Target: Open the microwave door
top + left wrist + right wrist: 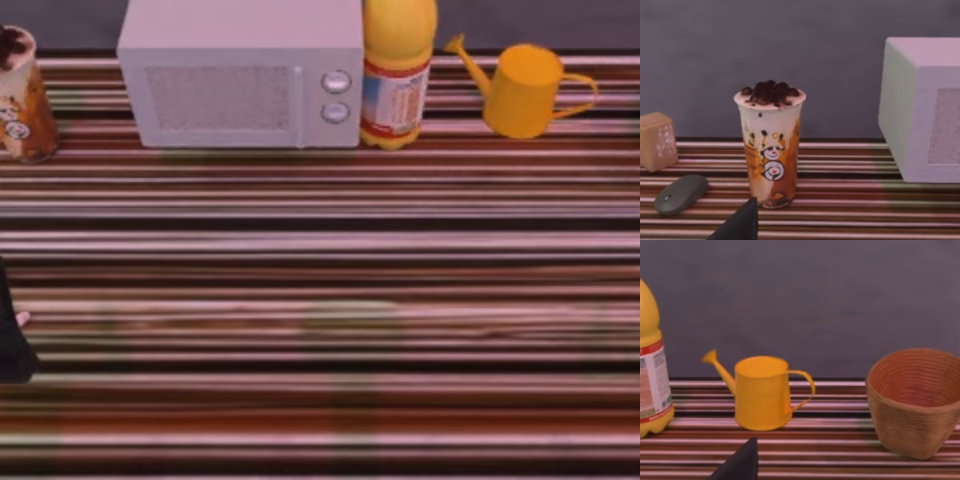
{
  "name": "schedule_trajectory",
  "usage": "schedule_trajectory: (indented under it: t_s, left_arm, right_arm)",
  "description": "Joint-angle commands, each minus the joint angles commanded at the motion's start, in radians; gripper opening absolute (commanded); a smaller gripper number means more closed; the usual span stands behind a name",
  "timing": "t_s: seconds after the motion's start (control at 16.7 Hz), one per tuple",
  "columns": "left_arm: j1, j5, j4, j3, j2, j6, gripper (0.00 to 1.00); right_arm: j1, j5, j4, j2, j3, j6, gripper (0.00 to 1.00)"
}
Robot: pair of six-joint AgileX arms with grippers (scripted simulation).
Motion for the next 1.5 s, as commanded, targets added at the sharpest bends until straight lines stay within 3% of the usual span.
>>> schedule_trajectory:
  t_s: [0.3,0.54,1.5]
  left_arm:
    - [-0.02,-0.01,-0.044,0.057,0.061,-0.013,1.0]
    - [-0.085,-0.044,-0.186,0.273,0.287,-0.063,1.0]
    - [-0.48,-0.231,-0.938,1.911,1.819,-0.44,1.0]
  right_arm:
    - [0.0,0.0,0.0,0.0,0.0,0.0,1.0]
    - [0.0,0.0,0.0,0.0,0.0,0.0,1.0]
    - [0.0,0.0,0.0,0.0,0.0,0.0,1.0]
